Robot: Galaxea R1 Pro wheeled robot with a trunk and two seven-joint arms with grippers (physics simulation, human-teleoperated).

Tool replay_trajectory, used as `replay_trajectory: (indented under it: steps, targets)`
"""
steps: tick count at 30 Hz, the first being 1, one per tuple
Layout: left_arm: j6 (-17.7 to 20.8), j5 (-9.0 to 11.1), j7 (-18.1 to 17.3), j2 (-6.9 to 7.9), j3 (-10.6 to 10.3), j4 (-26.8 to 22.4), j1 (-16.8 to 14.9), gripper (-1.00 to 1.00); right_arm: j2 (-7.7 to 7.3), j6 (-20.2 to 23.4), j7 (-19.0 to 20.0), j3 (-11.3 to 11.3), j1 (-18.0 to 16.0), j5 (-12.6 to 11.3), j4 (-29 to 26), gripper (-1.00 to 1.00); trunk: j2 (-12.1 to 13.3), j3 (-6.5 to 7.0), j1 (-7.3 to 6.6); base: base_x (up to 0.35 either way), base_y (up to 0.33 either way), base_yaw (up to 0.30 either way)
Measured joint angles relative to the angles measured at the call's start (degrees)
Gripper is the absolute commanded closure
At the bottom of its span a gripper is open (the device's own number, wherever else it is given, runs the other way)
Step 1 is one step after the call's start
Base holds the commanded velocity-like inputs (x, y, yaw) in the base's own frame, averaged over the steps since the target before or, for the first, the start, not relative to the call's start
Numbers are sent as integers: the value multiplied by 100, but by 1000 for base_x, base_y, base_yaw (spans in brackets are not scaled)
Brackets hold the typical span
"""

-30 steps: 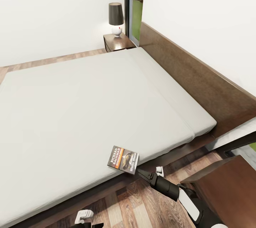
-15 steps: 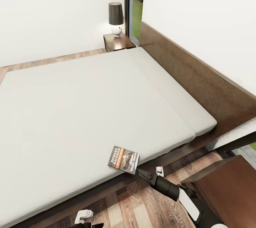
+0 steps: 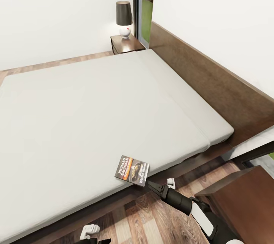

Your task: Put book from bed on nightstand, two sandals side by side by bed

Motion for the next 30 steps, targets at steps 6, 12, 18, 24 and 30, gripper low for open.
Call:
replay_trajectory:
  steps: [6,12,18,24,30]
  targets:
    - [0,0,-3,0,0,0,0,-100,0,0,0,0,0,0,0,-100,-241,-108,132,0,0,0]
    - [0,0,-3,0,0,0,0,-100,0,0,0,0,0,0,0,-100,-481,-215,264,0,0,0]
    - [2,-5,-3,0,-1,0,0,-100,2,0,0,0,0,0,0,-100,-722,-323,396,0,0,0]
    - [3,-6,-14,0,-2,0,0,-100,0,0,0,0,0,0,0,-100,-963,-431,527,0,0,0]
    - [7,-7,-25,0,0,0,0,-100,0,0,0,0,0,0,0,-100,-1204,-539,659,0,0,0]
